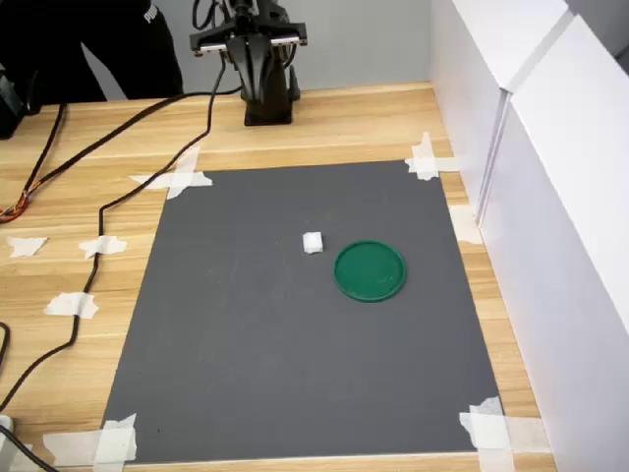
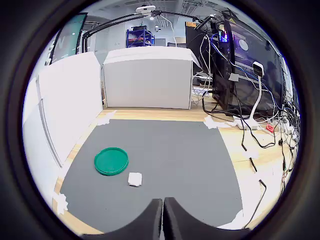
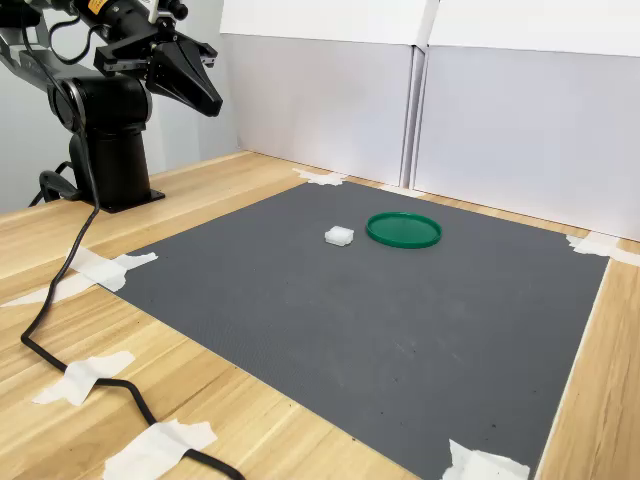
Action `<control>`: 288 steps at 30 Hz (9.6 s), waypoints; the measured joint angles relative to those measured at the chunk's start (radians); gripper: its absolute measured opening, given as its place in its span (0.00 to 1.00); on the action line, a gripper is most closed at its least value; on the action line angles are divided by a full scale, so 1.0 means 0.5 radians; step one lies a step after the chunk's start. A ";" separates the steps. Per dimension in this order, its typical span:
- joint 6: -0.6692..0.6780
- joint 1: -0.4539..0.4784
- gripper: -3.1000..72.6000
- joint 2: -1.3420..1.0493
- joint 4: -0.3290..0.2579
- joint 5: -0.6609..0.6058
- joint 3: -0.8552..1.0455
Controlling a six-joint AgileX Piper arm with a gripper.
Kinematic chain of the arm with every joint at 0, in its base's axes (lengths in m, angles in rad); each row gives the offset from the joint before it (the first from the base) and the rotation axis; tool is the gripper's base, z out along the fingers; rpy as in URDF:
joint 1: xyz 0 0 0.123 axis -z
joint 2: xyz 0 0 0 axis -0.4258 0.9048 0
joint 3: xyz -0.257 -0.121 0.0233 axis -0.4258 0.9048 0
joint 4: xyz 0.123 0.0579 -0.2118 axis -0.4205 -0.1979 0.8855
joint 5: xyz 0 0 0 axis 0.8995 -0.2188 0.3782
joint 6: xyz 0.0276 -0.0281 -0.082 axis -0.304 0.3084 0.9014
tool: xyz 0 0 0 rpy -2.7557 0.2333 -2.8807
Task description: Grasp a white terminal and put it on the green lid.
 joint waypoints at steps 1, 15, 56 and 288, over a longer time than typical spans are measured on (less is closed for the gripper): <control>0.000 0.000 0.02 0.000 0.000 0.000 0.000; 0.000 0.000 0.02 0.000 0.000 -0.005 0.000; 0.614 0.000 0.02 1.065 -0.141 -0.677 -0.668; -0.515 -0.236 0.02 0.911 0.385 0.222 -0.684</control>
